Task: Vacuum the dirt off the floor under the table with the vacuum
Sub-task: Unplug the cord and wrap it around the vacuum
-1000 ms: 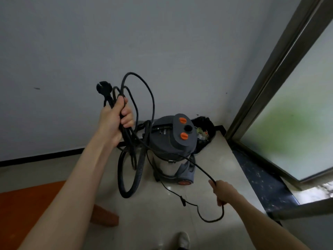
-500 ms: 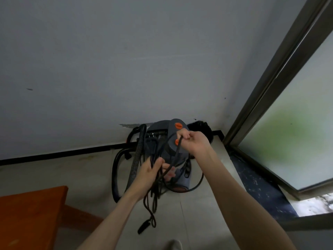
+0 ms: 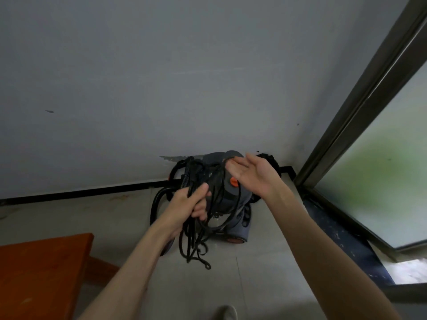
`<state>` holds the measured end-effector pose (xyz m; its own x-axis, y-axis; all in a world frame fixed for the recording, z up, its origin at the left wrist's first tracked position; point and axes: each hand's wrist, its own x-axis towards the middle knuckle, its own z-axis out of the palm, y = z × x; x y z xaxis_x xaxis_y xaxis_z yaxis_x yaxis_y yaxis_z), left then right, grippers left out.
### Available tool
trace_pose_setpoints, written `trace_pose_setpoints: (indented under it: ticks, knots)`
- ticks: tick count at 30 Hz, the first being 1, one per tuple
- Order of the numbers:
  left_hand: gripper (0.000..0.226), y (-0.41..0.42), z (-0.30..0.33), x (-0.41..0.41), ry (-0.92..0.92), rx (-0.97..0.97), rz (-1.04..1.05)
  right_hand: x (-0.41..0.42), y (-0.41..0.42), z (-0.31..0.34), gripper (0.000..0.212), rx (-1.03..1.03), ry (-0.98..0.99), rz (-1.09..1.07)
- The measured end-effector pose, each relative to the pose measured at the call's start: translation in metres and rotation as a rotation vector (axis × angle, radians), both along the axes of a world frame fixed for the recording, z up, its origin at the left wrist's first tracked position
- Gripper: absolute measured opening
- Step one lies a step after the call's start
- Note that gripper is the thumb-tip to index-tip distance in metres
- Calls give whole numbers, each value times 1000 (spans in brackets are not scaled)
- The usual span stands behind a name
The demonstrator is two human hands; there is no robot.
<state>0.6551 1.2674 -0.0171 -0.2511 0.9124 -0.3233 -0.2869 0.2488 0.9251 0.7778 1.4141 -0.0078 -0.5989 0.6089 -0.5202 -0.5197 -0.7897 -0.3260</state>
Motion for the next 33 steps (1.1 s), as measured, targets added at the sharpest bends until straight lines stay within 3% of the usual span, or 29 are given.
trace_pose_setpoints:
  ticks: [2,4,7,9,11,15,17,22,29,33]
  knots:
    - [21,6,4,-10,-70,39,63,22,-13,-14,38,162,-130,129]
    - [21,12,12,-17,-164,90,77,40,-33,-41,27,310,-401,316]
    - [24,22,30,-19,-269,159,53,53,-62,-93,13,599,-789,746]
    - [24,27,45,-20,-327,215,55,45,-79,-116,41,799,-824,1006]
    - [22,29,58,-23,-408,270,78,24,-93,-128,62,928,-757,1133]
    - [17,23,78,-41,-665,363,81,-10,-91,-154,28,1131,-876,1210]
    - [16,17,83,-53,-728,414,43,-6,-84,-168,27,1125,-949,1234]
    - [22,3,89,-67,-446,374,183,18,-63,-193,24,1275,-1125,1334]
    - [23,-10,58,-104,-272,313,367,0,-23,-217,27,1414,-1306,1319]
    - [22,4,40,-137,-80,240,419,-16,-2,-221,28,1389,-1379,1280]
